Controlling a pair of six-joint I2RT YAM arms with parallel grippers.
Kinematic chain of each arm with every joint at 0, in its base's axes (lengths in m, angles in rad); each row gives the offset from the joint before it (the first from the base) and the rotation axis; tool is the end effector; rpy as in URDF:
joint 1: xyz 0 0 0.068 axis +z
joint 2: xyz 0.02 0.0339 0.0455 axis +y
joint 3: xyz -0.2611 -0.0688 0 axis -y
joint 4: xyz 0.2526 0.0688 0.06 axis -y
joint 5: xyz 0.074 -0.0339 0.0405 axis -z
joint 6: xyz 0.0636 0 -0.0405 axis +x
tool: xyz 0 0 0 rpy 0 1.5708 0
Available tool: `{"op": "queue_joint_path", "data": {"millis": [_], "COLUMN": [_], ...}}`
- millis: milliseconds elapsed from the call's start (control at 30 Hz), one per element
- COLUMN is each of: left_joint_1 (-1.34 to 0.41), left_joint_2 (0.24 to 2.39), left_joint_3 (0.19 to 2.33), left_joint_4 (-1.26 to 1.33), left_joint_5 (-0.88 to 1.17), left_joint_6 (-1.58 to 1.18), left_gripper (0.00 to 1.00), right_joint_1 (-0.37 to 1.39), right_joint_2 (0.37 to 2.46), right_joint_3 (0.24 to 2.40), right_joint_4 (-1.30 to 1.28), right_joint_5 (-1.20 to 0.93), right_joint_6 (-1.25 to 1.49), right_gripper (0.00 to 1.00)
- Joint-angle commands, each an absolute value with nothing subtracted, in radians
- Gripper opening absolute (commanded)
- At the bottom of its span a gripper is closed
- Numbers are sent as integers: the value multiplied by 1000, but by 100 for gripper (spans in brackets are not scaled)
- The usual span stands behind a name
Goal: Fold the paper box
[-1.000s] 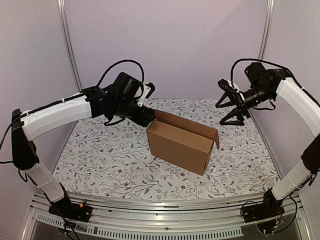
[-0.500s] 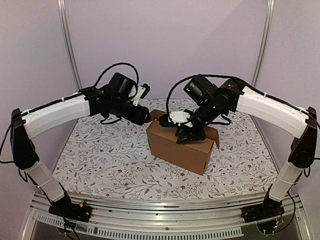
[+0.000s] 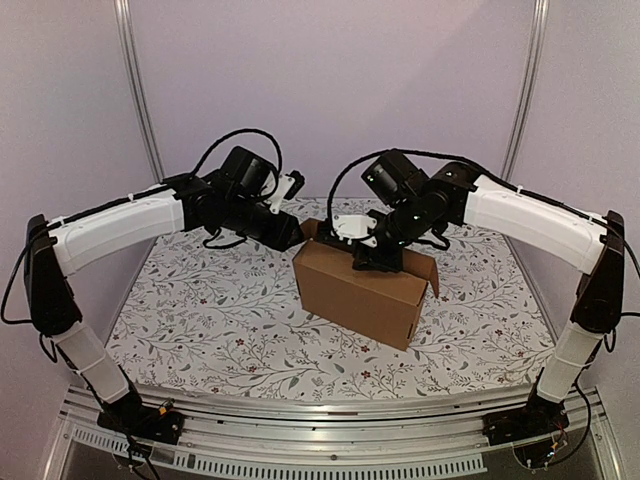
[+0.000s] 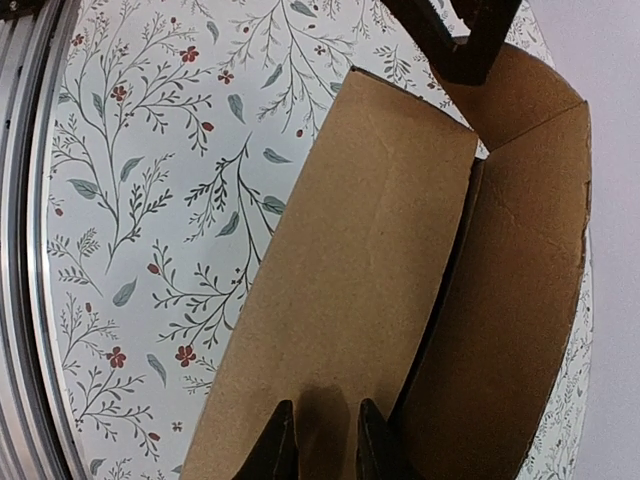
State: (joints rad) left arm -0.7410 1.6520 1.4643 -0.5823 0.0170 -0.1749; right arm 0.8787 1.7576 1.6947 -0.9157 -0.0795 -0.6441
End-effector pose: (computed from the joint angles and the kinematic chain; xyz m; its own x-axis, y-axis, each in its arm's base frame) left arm 0.2939 -0.2703 0.2898 -0.6248 0.3358 -0.7049 0.5841 0.8001 -0.1366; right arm 0.2520 0.3120 0.3001 0.0544 -0.8723 -0.4859 -0.9543 0.0978 -0.2825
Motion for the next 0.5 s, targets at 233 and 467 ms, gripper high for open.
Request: {"op": "queue_joint_path", "data": {"millis": [233, 467], "left_joint_1": [-721, -721], "left_joint_2": [1719, 1727], "left_joint_3": [1608, 1614], "left_joint_4": [-660, -673], "left_joint_5": [77, 119], "left_joint_6": [-197, -255], "left_gripper": [29, 20], "right_joint_1": [879, 879], "right_joint_2": [1814, 1821], "right_joint_3": [1657, 1658], "right_joint_4": [-907, -913], "right_joint_5": [-8, -6], "right_joint_6": [-639, -632], "right_gripper": [20, 20]}}
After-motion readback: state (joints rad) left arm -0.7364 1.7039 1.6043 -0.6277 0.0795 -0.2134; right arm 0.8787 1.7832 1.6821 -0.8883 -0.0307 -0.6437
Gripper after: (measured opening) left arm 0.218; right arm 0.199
